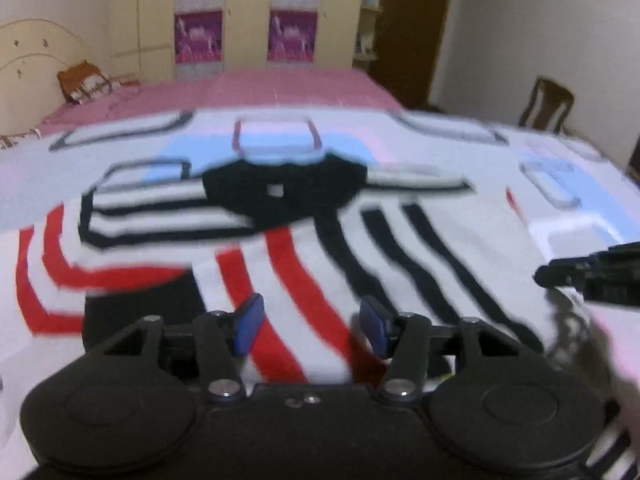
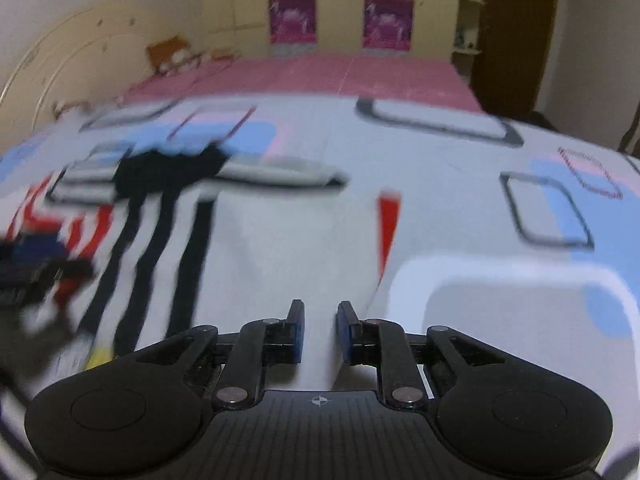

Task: Fold small clothes
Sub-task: 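Move the left tool to the other black sleeve cuff and grasp it, then fold the grasped sleeve across the sweater body and release with the left tool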

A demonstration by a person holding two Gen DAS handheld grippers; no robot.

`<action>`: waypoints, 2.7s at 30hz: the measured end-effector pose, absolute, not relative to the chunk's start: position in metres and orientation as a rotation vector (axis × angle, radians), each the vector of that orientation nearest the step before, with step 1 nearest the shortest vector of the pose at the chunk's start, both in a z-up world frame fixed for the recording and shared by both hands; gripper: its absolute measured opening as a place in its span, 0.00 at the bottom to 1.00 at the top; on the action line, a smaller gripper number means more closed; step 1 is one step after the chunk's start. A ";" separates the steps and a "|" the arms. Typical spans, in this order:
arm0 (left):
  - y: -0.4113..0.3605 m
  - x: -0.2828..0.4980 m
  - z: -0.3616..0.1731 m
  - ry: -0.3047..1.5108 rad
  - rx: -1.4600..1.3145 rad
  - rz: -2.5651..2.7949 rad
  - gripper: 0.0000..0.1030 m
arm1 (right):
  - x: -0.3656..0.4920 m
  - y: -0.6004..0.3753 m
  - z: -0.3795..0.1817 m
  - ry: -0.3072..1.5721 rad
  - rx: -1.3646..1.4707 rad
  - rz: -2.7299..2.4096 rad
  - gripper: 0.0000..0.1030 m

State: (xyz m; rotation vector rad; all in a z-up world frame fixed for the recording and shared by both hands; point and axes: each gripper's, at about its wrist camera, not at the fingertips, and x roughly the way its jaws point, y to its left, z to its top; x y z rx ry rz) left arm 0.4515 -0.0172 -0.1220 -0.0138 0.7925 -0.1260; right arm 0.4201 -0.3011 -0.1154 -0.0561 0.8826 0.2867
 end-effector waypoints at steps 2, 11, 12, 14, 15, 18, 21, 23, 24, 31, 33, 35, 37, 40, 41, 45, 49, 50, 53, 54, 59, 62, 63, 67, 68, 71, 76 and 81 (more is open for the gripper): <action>-0.018 0.445 -0.127 0.780 -0.001 -0.125 0.52 | 0.406 -0.296 -0.118 0.854 -0.072 0.255 0.18; -0.004 0.426 -0.126 0.761 -0.001 -0.134 0.55 | 0.379 -0.278 -0.116 0.883 -0.088 0.317 0.18; -0.001 0.425 -0.126 0.759 -0.008 -0.139 0.55 | 0.376 -0.280 -0.119 0.861 -0.085 0.315 0.18; 0.002 0.426 -0.124 0.762 0.000 -0.150 0.54 | 0.376 -0.281 -0.117 0.872 -0.064 0.302 0.18; 0.003 0.426 -0.123 0.761 -0.001 -0.153 0.54 | 0.377 -0.279 -0.116 0.877 -0.063 0.297 0.18; 0.009 0.424 -0.122 0.760 -0.011 -0.162 0.54 | 0.379 -0.272 -0.112 0.881 -0.075 0.281 0.18; 0.016 0.422 -0.117 0.739 0.000 -0.132 0.53 | 0.381 -0.269 -0.109 0.878 -0.071 0.251 0.19; 0.023 0.418 -0.107 0.666 0.038 -0.086 0.54 | 0.382 -0.270 -0.103 0.855 -0.024 0.241 0.19; 0.027 0.422 -0.106 0.673 0.022 -0.091 0.54 | 0.383 -0.267 -0.100 0.843 -0.020 0.248 0.19; 0.037 0.443 -0.125 0.771 0.026 -0.092 0.56 | 0.402 -0.231 -0.117 0.871 -0.036 0.271 0.18; 0.039 0.443 -0.126 0.770 0.017 -0.095 0.56 | 0.402 -0.231 -0.118 0.872 -0.016 0.253 0.18; 0.040 0.441 -0.127 0.768 0.010 -0.100 0.57 | 0.402 -0.231 -0.118 0.875 -0.019 0.241 0.18; 0.041 0.441 -0.127 0.768 0.008 -0.108 0.57 | 0.401 -0.230 -0.116 0.883 -0.028 0.226 0.18; 0.044 0.442 -0.127 0.768 0.006 -0.121 0.57 | 0.396 -0.235 -0.117 0.885 -0.021 0.192 0.18; 0.044 0.442 -0.127 0.768 0.008 -0.124 0.57 | 0.395 -0.236 -0.118 0.882 -0.014 0.189 0.18; 0.048 0.443 -0.127 0.769 0.001 -0.147 0.58 | 0.395 -0.231 -0.114 0.887 -0.025 0.162 0.19; 0.069 0.427 -0.113 0.725 -0.027 -0.108 0.95 | 0.384 -0.238 -0.100 0.859 0.082 0.105 0.69; 0.081 0.419 -0.109 0.705 -0.031 -0.084 0.94 | 0.379 -0.240 -0.097 0.841 0.099 0.088 0.80; 0.132 0.391 -0.100 0.682 -0.102 -0.005 0.88 | 0.367 -0.241 -0.089 0.804 0.125 0.097 0.78; 0.152 0.379 -0.098 0.675 -0.125 0.036 0.84 | 0.364 -0.240 -0.086 0.799 0.124 0.099 0.70; 0.271 0.310 -0.101 0.667 -0.287 0.336 0.61 | 0.359 -0.228 -0.079 0.802 0.120 0.121 0.55; 0.333 0.275 -0.108 0.653 -0.434 0.498 0.58 | 0.360 -0.211 -0.079 0.816 0.085 0.144 0.55; 0.349 0.267 -0.111 0.639 -0.491 0.526 0.53 | 0.361 -0.206 -0.080 0.819 0.081 0.149 0.55; 0.399 0.249 -0.125 0.506 -0.770 0.526 0.44 | 0.365 -0.188 -0.080 0.830 0.081 0.152 0.55; 0.406 0.249 -0.127 0.479 -0.818 0.521 0.44 | 0.367 -0.184 -0.078 0.831 0.083 0.153 0.55; 0.420 0.254 -0.137 0.408 -0.929 0.519 0.33 | 0.369 -0.177 -0.073 0.821 0.074 0.157 0.55; 0.438 0.261 -0.154 0.345 -1.055 0.522 0.05 | 0.373 -0.178 -0.066 0.804 0.078 0.142 0.55; 0.411 0.286 -0.127 0.345 -0.918 0.427 0.05 | 0.371 -0.192 -0.065 0.801 0.099 0.115 0.55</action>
